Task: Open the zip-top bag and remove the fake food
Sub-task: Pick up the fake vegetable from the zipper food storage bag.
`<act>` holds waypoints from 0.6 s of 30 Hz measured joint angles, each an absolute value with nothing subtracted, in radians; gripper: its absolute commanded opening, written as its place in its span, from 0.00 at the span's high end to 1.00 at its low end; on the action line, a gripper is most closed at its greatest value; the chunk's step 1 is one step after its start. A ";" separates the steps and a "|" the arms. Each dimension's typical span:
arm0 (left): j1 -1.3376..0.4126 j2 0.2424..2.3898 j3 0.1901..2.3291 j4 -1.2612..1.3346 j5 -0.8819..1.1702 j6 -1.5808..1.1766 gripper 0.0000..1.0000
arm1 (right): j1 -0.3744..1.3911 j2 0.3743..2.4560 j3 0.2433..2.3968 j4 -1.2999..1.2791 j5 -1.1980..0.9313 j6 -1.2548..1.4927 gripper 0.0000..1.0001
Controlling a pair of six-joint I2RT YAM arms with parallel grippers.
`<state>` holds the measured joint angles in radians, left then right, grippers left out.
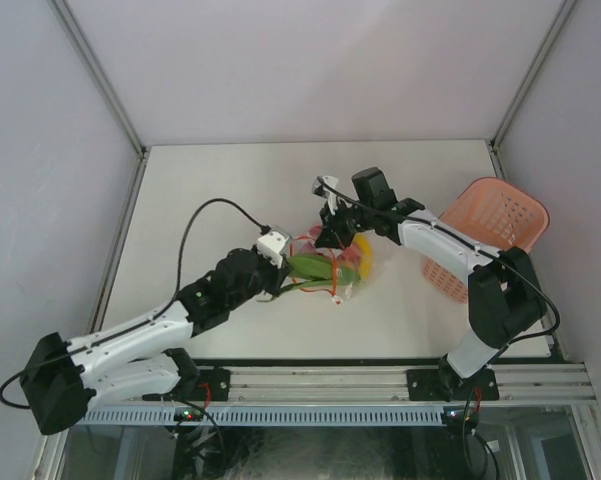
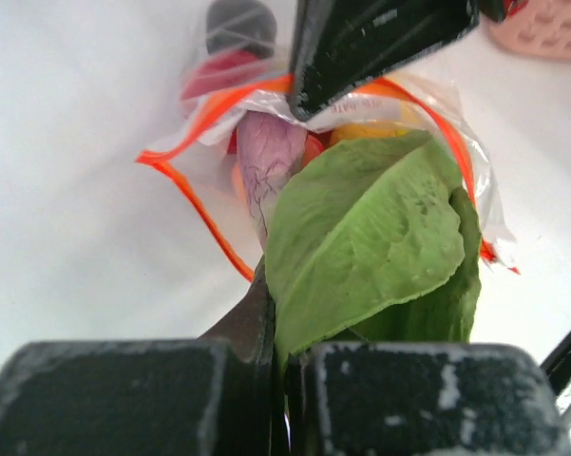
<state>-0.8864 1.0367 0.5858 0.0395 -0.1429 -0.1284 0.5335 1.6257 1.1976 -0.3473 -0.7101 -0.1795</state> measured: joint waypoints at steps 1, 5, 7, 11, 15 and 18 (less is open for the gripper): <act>-0.878 1.012 0.586 0.030 -0.142 -0.139 1.00 | 0.530 1.626 1.197 -0.347 -0.710 -0.179 1.00; -0.851 0.907 0.586 -0.001 -0.125 -0.195 1.00 | 0.525 1.626 1.197 -0.347 -0.712 -0.181 1.00; -0.845 0.881 0.586 -0.017 -0.121 -0.219 1.00 | 0.525 1.626 1.197 -0.347 -0.716 -0.182 1.00; -0.841 0.849 0.586 -0.056 -0.112 -0.256 1.00 | 0.525 1.626 1.197 -0.347 -0.724 -0.182 0.99; -0.839 0.809 0.586 -0.101 -0.101 -0.298 1.00 | 0.522 1.626 1.197 -0.347 -0.744 -0.181 0.92; -0.839 0.772 0.586 -0.131 -0.097 -0.325 1.00 | 0.513 1.626 1.197 -0.347 -0.767 -0.177 0.89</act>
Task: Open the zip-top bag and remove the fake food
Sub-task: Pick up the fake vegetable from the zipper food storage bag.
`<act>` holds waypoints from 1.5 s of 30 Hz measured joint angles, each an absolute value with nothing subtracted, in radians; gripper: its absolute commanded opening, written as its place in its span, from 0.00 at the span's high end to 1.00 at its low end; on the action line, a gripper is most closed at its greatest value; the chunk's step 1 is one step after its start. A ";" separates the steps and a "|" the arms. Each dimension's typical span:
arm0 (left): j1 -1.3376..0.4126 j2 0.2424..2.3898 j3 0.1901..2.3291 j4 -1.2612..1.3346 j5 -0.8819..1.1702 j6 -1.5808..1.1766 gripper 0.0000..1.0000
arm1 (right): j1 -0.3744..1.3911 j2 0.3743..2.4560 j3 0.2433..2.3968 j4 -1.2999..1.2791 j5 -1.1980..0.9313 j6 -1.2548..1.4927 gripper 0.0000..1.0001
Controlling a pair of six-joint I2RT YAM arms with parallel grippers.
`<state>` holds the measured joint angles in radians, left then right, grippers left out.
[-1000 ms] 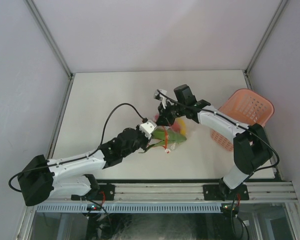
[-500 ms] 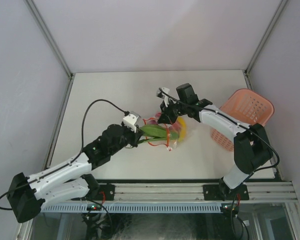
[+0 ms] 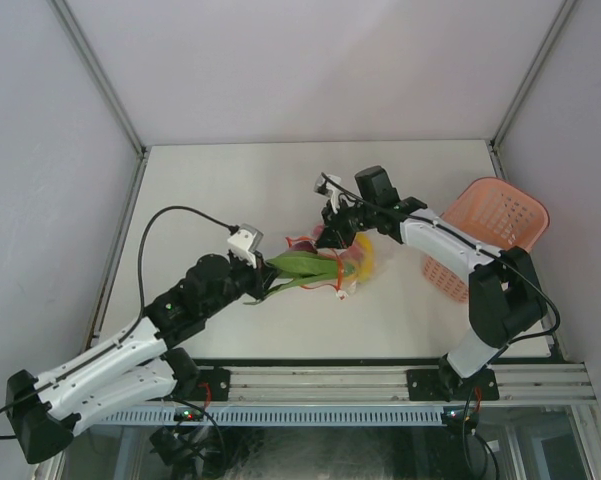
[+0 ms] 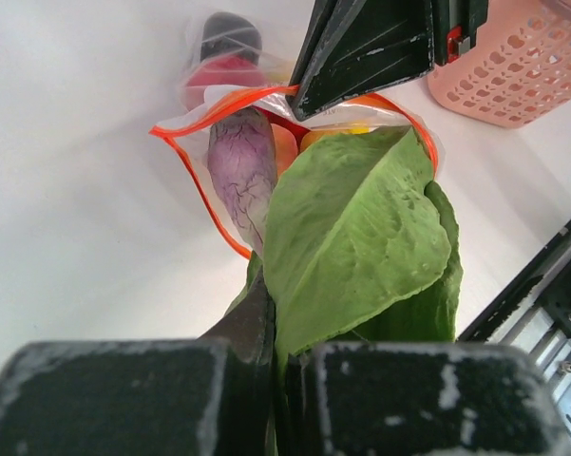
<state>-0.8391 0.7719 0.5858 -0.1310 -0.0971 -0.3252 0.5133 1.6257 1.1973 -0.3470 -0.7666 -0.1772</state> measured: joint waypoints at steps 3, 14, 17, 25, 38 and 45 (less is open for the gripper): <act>-0.839 0.743 0.586 -0.169 -0.097 -0.343 1.00 | 0.506 1.626 1.197 -0.347 -0.785 -0.175 0.88; -0.785 0.781 0.582 -0.159 -0.046 -0.382 1.00 | 0.493 1.626 1.197 -0.347 -0.803 -0.167 0.89; -0.767 0.794 0.573 -0.094 -0.012 -0.381 1.00 | 0.490 1.626 1.197 -0.347 -0.809 -0.160 0.89; -0.762 0.926 0.544 0.114 0.073 -0.229 1.00 | 0.490 1.626 1.197 -0.340 -0.829 -0.139 0.90; -0.762 1.048 0.411 0.467 0.161 0.078 1.00 | 0.492 1.626 1.197 -0.340 -0.833 -0.133 0.90; -0.763 1.217 0.407 0.509 0.164 0.154 0.97 | 0.493 1.626 1.197 -0.340 -0.833 -0.133 0.90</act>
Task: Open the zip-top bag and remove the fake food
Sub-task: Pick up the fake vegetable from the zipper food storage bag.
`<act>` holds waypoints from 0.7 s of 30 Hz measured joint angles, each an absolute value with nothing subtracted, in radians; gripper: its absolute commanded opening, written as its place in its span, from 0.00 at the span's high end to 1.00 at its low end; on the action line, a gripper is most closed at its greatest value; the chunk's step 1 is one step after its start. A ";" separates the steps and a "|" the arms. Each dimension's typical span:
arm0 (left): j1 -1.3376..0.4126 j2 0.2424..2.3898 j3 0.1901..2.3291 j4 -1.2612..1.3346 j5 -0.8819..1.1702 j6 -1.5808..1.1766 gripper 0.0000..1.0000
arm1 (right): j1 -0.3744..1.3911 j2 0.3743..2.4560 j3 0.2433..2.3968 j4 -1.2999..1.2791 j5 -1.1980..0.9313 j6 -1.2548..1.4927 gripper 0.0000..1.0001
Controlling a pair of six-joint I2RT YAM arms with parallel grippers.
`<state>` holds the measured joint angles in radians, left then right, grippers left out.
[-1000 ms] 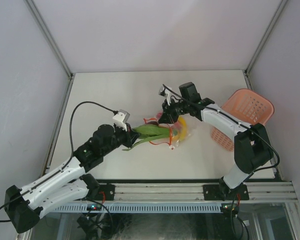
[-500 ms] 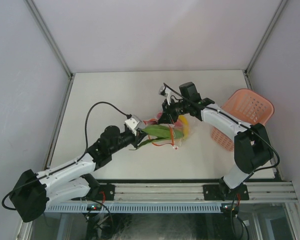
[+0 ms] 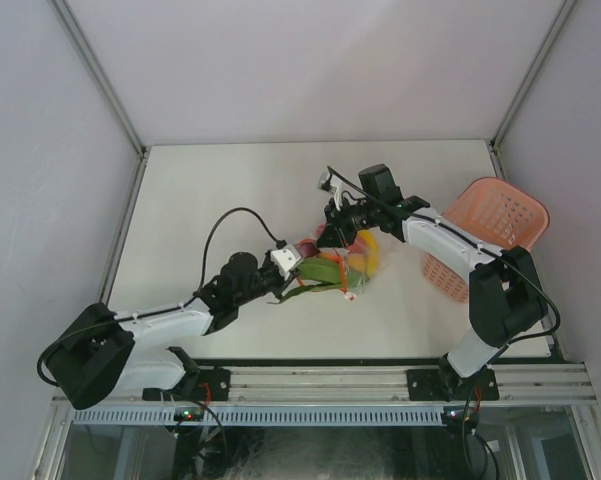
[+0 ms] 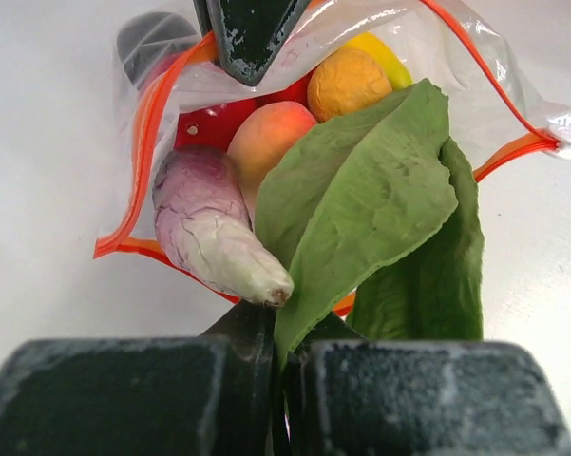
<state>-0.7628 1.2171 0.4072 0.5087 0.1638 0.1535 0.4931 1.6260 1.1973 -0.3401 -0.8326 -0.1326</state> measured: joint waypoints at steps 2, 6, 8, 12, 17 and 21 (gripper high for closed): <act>-0.763 1.230 0.407 0.516 0.163 0.154 0.93 | 0.493 1.626 1.197 -0.340 -0.833 -0.133 0.90; -0.763 1.245 0.407 0.532 0.161 0.148 0.67 | 0.493 1.628 1.197 -0.340 -0.833 -0.133 0.90; -0.763 1.250 0.406 0.538 0.160 0.133 0.56 | 0.493 1.629 1.197 -0.340 -0.833 -0.133 0.90; -0.763 1.250 0.389 0.540 0.156 0.104 0.36 | 0.493 1.630 1.197 -0.340 -0.833 -0.133 0.90; -0.763 1.193 0.332 0.513 0.113 0.062 0.21 | 0.494 1.632 1.197 -0.340 -0.833 -0.133 0.90; -0.763 1.093 0.312 0.471 0.080 0.033 0.15 | 0.496 1.633 1.197 -0.340 -0.833 -0.133 0.90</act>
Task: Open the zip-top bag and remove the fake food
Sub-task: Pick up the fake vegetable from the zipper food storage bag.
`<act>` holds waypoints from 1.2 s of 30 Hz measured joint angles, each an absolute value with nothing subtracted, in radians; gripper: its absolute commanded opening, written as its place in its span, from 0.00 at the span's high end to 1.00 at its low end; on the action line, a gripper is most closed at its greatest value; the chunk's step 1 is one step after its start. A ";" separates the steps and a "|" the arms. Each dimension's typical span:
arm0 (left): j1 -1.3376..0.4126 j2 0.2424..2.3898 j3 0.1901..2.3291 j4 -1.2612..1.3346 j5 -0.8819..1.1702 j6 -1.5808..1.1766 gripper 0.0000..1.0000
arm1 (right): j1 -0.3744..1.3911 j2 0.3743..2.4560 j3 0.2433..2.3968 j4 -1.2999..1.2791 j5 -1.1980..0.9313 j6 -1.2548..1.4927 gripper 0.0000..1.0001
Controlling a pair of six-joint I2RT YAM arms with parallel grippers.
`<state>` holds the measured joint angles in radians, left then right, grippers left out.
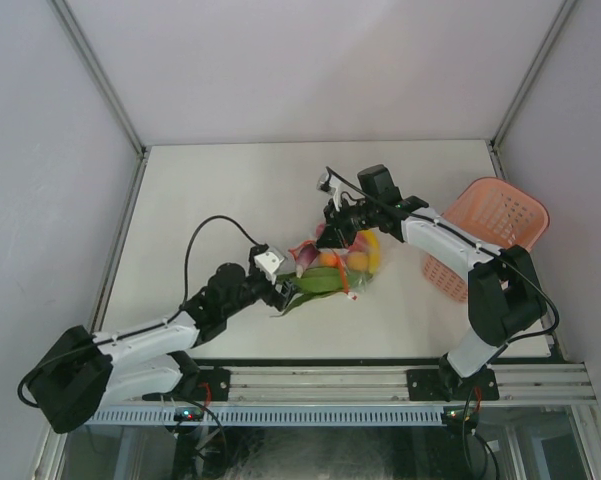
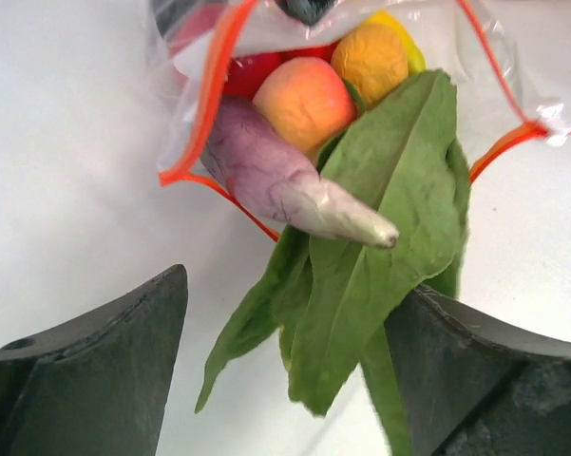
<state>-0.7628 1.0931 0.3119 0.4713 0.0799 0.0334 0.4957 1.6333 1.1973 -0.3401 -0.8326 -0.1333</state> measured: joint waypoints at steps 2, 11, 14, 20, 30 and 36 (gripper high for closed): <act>-0.763 1.048 0.309 0.454 0.072 0.016 0.15 | 0.498 1.633 1.197 -0.340 -0.833 -0.133 0.90; -0.763 1.037 0.307 0.400 0.091 -0.044 0.20 | 0.500 1.634 1.197 -0.340 -0.833 -0.133 0.90; -0.763 1.076 0.307 0.382 0.113 -0.043 0.19 | 0.500 1.634 1.197 -0.340 -0.833 -0.133 0.90; -0.763 1.147 0.310 0.382 0.194 -0.030 0.14 | 0.500 1.634 1.197 -0.340 -0.833 -0.133 0.90; -0.763 1.372 0.367 0.451 0.304 0.001 0.41 | 0.500 1.634 1.197 -0.340 -0.840 -0.133 0.90; -0.763 1.433 0.408 0.471 0.331 -0.009 0.88 | 0.500 1.637 1.197 -0.340 -0.840 -0.133 0.90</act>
<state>-0.7628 1.4330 0.4084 0.4709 0.3313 -0.0086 0.4999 1.6367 1.1973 -0.3397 -0.8398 -0.1333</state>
